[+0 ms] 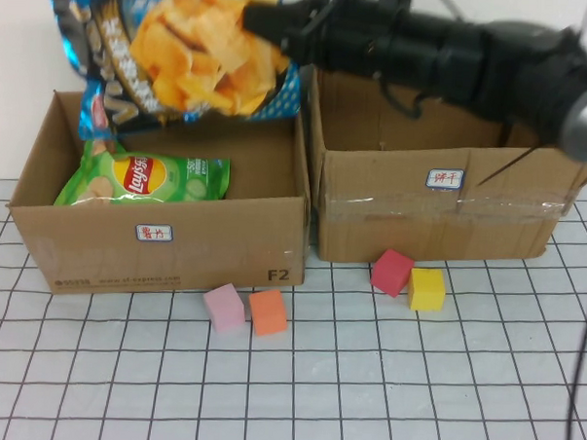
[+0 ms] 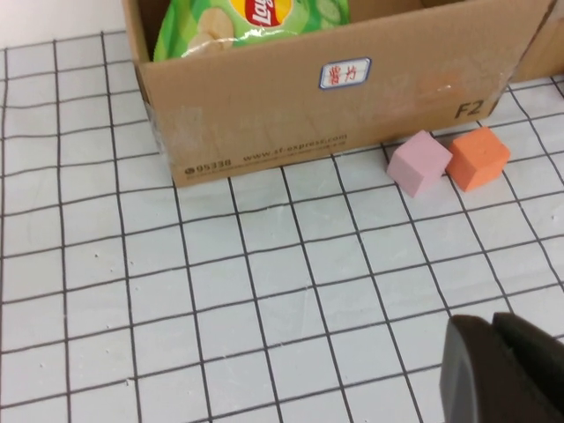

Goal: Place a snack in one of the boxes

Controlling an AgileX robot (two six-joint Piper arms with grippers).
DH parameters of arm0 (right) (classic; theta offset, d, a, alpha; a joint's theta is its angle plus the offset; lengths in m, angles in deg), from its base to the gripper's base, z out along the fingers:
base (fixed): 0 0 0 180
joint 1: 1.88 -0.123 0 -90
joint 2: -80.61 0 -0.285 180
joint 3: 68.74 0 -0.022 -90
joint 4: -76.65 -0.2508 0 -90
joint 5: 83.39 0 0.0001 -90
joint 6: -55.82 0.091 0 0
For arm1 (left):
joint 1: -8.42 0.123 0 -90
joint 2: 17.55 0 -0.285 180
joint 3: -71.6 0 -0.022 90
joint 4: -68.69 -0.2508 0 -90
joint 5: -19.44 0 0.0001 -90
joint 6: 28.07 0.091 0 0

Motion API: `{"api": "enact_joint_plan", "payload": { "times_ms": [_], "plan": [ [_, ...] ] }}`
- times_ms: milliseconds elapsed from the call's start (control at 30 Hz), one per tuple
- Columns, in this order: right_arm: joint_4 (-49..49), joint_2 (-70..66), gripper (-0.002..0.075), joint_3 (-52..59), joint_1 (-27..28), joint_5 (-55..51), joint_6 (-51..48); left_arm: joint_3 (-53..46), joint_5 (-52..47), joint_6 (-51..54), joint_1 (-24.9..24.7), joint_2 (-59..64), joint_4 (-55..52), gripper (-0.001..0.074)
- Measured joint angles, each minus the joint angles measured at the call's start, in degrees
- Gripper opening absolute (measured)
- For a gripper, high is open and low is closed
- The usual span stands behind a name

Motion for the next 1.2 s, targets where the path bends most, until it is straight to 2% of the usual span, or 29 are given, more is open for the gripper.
{"api": "enact_joint_plan", "payload": {
  "times_ms": [100,167,300,333,400,467,567,767,833,967,1200],
  "plan": [
    [0.00,-4.53,0.0022,-2.62,-0.12,-1.37,0.48,0.00,-0.38,0.00,0.00,0.00,0.75,-0.0001],
    [0.00,-6.48,0.0072,-3.06,-0.12,-1.63,0.61,0.00,-0.57,-0.24,0.00,0.00,1.16,-0.0001],
    [0.00,-8.35,0.0281,-3.29,-0.12,-1.02,0.95,0.00,-0.97,-0.76,0.00,0.00,2.01,-0.0001],
    [0.00,-8.47,0.0354,-3.29,-0.12,-1.02,0.95,0.00,-0.97,-0.85,0.00,0.00,2.61,-0.0001],
    [0.00,-8.47,0.0430,-3.41,-0.12,-1.38,0.71,0.00,-1.11,-1.10,0.00,0.00,3.92,-0.0001],
    [-0.03,-8.47,0.0452,-3.54,-0.12,-2.71,0.61,0.00,-1.11,-1.22,0.00,0.00,5.30,-0.0001],
    [0.24,-8.22,0.0399,-3.54,-0.02,-5.18,0.36,0.00,-1.11,-1.22,0.00,-0.13,6.87,-0.0001],
    [12.19,-3.83,0.0088,-3.54,0.57,-10.19,1.91,0.00,0.09,-1.34,0.00,-3.42,6.77,-0.0001],
    [17.45,-1.46,0.0042,-3.54,1.12,-11.61,4.86,0.00,1.05,-1.34,0.00,-5.34,5.82,-0.0001],
    [29.00,4.37,0.0011,-3.54,2.33,-12.88,11.72,0.00,2.40,0.23,0.00,-9.94,2.07,-0.0001],
    [59.33,13.83,0.0006,-3.79,2.56,-16.49,26.17,-0.16,3.80,3.82,0.00,-16.92,-5.48,-0.0001]
  ]
}}
